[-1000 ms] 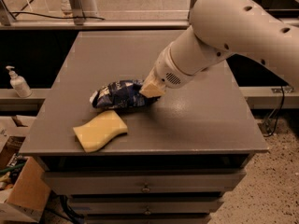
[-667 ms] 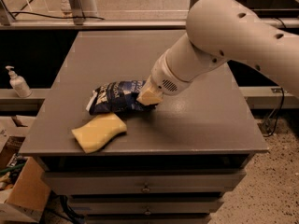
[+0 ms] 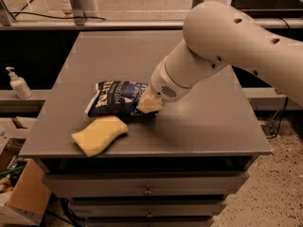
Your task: Move blue chip bag near sponge
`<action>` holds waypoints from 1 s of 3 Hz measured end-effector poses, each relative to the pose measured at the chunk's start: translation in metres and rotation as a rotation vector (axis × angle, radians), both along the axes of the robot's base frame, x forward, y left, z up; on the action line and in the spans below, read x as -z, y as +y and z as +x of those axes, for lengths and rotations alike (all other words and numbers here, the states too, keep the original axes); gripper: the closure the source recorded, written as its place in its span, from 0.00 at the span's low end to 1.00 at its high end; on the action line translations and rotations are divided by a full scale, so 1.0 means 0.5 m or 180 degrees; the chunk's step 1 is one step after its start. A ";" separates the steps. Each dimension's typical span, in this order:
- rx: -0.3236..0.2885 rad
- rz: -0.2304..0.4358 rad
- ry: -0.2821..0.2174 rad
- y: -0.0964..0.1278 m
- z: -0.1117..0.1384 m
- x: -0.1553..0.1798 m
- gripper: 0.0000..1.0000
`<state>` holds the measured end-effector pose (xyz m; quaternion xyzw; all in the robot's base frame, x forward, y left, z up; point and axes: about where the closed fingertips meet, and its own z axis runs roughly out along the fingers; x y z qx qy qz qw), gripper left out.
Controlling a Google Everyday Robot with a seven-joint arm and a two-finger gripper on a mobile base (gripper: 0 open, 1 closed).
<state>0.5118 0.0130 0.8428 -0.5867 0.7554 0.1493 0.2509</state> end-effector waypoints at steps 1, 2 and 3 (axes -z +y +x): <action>0.0014 -0.0012 0.0019 0.000 -0.003 0.003 0.15; 0.0024 -0.0014 0.0009 0.000 -0.001 -0.001 0.00; 0.0038 -0.0020 -0.0012 -0.004 0.002 -0.005 0.00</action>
Offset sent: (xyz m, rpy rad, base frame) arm 0.0028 -0.0021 0.0006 -0.0023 0.0026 -0.0162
